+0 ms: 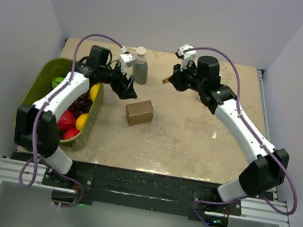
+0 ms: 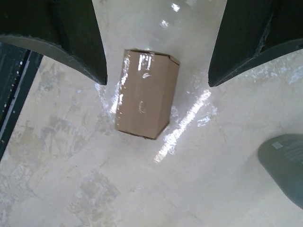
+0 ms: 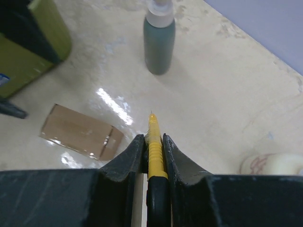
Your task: Unpack the express box
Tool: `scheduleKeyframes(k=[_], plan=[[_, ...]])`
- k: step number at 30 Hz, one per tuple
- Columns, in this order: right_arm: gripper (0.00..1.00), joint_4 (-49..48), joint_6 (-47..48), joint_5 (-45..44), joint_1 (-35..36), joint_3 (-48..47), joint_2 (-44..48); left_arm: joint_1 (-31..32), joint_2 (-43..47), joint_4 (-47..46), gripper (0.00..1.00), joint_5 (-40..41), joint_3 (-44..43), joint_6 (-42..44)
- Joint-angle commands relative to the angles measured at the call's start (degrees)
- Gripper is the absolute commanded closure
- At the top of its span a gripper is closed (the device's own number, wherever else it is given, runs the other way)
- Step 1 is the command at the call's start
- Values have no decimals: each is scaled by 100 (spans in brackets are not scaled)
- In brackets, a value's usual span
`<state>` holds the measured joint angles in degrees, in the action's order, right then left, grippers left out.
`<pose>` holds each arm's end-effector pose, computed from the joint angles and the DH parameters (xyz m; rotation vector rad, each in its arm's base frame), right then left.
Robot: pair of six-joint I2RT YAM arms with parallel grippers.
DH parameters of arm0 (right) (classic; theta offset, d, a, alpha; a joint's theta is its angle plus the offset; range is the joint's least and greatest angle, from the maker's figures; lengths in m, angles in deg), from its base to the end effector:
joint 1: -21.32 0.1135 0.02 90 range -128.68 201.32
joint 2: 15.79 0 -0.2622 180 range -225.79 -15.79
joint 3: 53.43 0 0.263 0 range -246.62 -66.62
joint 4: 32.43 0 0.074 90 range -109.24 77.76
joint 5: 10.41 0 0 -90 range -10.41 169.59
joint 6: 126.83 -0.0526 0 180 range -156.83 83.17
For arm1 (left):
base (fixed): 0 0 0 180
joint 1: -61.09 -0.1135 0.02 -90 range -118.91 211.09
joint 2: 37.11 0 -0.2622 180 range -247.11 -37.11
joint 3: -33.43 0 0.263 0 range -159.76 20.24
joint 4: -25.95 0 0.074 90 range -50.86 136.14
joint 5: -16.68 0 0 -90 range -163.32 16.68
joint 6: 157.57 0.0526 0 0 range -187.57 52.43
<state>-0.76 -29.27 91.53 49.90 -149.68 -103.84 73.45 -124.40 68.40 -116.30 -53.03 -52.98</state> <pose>0.3342 0.1944 0.3631 -0.7483 1.8526 0.4435 0.3366 -0.1105 0.2945 0.8709 2.0392 -0.8421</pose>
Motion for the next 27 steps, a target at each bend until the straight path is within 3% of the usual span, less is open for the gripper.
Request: scheduleKeyframes(k=[1,8,12,22,27], plan=[[100,-512,-992,335,51,291,-63,-49,-894,-103,9,-218,-389,132],[100,-669,-1431,-577,323,702,270,-49,-1502,-508,12,-773,-196,-369],[100,-1127,-1687,-1361,639,1222,744,-49,-1563,-903,17,-651,180,-1139],[100,-1057,-1687,-1001,702,1118,430,-67,-1089,-2344,36,-633,1754,-3531],[100,-917,-1520,-712,737,959,254,-85,-939,-2749,37,-615,2133,-4412]])
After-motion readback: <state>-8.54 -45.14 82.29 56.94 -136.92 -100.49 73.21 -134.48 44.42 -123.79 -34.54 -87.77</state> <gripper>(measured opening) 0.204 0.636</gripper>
